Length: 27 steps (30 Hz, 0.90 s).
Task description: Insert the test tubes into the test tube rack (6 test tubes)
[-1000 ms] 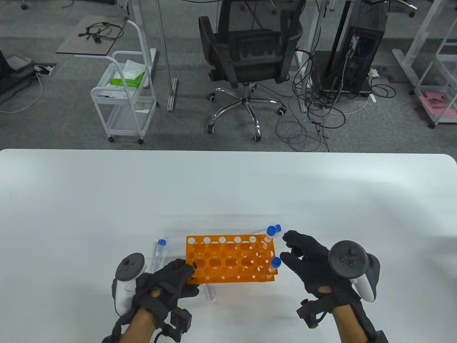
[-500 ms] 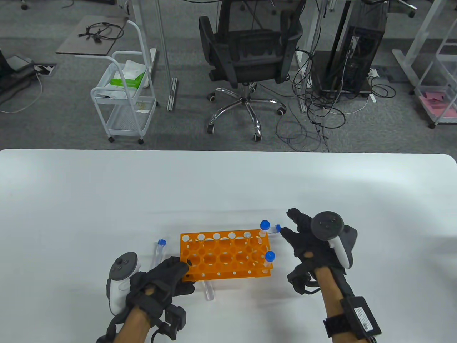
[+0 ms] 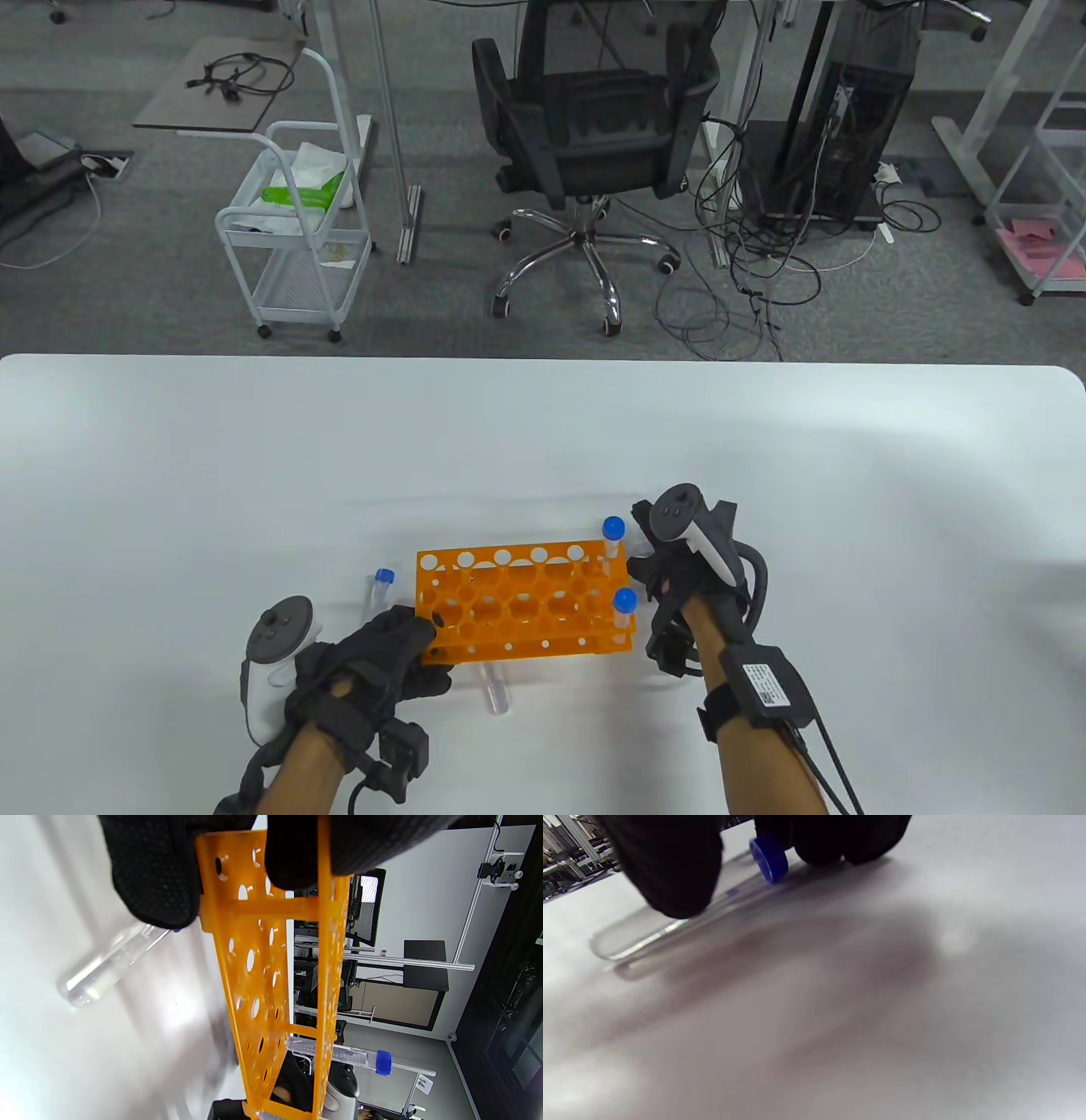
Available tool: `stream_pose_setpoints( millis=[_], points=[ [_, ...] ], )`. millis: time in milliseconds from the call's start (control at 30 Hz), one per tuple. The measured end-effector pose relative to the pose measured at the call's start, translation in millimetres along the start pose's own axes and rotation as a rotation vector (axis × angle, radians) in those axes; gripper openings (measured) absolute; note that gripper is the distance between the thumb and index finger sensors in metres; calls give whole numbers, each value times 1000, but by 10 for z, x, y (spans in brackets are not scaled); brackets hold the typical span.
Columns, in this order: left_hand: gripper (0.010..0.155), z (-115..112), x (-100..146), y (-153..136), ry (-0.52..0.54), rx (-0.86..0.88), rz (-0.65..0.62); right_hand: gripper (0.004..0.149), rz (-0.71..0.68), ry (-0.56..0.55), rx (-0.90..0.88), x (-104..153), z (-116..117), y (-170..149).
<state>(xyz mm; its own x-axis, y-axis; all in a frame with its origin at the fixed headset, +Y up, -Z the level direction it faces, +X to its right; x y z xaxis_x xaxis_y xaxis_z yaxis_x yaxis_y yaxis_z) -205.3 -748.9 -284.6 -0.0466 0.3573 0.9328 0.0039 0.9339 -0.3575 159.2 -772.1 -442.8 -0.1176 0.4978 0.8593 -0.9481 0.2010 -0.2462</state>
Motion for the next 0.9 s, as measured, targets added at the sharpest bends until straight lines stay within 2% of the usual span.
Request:
stream_pose_setpoints(
  millis=[100,300,433,600,700,833,900],
  points=[
    [44,6,1,3,-2,2,1,67,14,-49,92,-13,4,40],
    [44,13,3,0,-2,0,0,48,-16,-147,113,2,-13,42],
    [44,18,-3,1,-2,-3,-5,49,-35,-114,131,31,-14,-8],
    [44,39,-6,-1,-3,-3,-9,52,-75,-96,-6,182,-111,-148],
    [44,62,-14,-2,1,-3,-11,52,-39,-51,-74,315,-169,-259],
    [44,68,-13,-3,1,1,-16,52,-58,-99,-219,528,-226,-384],
    [44,65,-11,-1,2,-3,-23,52,-52,-138,-225,665,-248,-449]
  ],
)
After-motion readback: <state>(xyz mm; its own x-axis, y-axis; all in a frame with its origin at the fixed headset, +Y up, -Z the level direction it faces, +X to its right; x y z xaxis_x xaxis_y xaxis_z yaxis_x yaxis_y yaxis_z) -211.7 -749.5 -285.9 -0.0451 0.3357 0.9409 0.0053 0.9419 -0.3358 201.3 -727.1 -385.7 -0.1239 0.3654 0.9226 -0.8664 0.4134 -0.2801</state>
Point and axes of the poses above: the tracker on the back of each hand, its own y axis roughly to the thumb side, its own x axis roughly from the fingertips to the wrist, z = x × y, the point moved 2 cm from there along -x, roughly from the wrist to the fingertips, and after that the axes turned 8 degrees about y, right-handed, at the moved point
